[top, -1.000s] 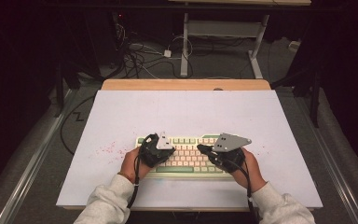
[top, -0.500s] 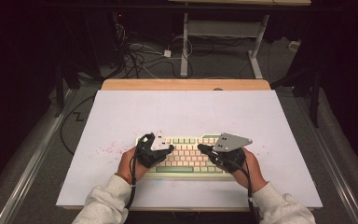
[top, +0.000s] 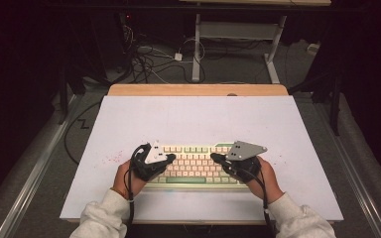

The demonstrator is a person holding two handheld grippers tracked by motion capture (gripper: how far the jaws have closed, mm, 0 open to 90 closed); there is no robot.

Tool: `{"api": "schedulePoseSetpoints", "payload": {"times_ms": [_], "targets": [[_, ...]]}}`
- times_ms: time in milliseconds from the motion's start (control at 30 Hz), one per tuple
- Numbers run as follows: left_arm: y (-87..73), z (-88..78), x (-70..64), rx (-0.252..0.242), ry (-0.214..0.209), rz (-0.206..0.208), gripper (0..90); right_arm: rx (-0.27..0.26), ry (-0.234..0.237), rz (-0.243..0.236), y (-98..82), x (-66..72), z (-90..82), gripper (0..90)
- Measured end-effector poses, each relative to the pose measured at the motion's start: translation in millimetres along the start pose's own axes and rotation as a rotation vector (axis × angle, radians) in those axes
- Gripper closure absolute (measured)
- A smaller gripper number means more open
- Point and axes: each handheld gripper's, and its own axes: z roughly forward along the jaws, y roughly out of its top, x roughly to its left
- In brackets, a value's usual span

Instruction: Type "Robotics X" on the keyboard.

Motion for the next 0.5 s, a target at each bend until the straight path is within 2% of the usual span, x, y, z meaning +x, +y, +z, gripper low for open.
{"api": "schedulePoseSetpoints", "payload": {"times_ms": [200,500], "targets": [[-14.8,-12.3,-4.9,-0.004,0.007,-0.013,85.0,0.019,-0.002,0.001,0.1,-2.5,10.1,90.0],[-30.5,-25.6,-5.3,-0.006,0.018,-0.039,85.0,0.082,0.009,-0.002,-2.4,-2.3,30.6,90.0]]}}
